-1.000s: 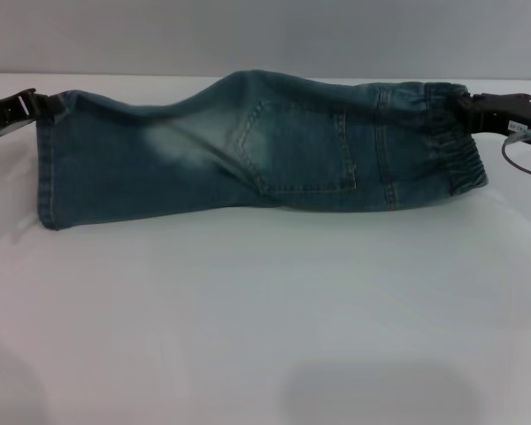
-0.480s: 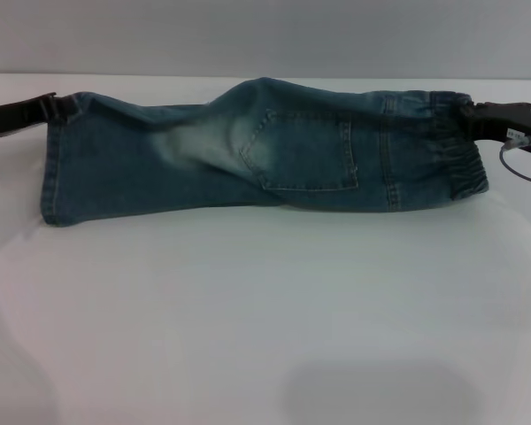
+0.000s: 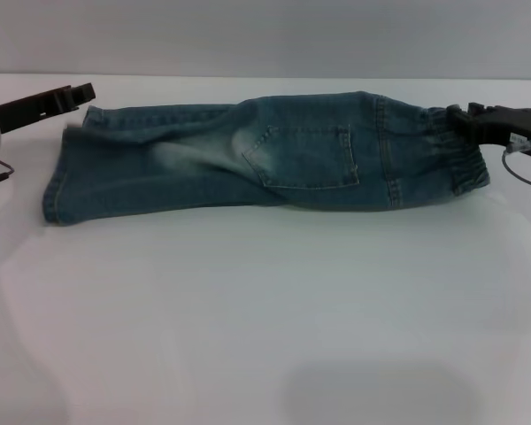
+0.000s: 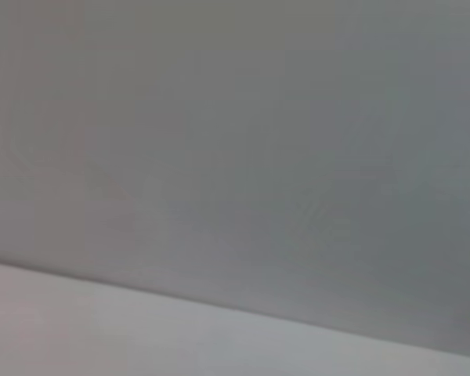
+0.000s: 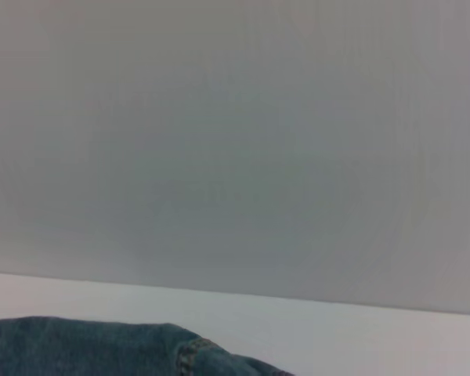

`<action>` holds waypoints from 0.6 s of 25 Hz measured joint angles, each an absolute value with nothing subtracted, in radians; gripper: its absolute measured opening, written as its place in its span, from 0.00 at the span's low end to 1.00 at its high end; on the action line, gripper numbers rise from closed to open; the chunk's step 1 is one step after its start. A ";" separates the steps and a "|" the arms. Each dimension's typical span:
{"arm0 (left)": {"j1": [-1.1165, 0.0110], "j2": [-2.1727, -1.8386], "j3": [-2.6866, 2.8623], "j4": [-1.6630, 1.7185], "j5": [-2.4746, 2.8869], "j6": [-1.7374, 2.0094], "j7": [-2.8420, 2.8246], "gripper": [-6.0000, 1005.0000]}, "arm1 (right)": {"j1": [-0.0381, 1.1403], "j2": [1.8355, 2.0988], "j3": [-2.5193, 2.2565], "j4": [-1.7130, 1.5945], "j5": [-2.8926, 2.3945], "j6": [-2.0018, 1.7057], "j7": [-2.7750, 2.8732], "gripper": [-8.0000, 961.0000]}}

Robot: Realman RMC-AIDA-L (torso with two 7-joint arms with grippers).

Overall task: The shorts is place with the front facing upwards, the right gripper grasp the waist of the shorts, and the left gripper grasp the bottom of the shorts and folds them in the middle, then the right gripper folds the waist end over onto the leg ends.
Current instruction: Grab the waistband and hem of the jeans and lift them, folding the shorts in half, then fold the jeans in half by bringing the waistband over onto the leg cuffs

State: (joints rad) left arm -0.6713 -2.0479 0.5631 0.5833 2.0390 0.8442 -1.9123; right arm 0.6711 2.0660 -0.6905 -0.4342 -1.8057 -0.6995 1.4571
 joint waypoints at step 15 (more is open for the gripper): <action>-0.639 -2.052 0.570 0.574 1.812 0.969 -1.750 0.66 | 0.597 1.976 -0.692 -0.539 -1.889 -1.038 1.739 0.60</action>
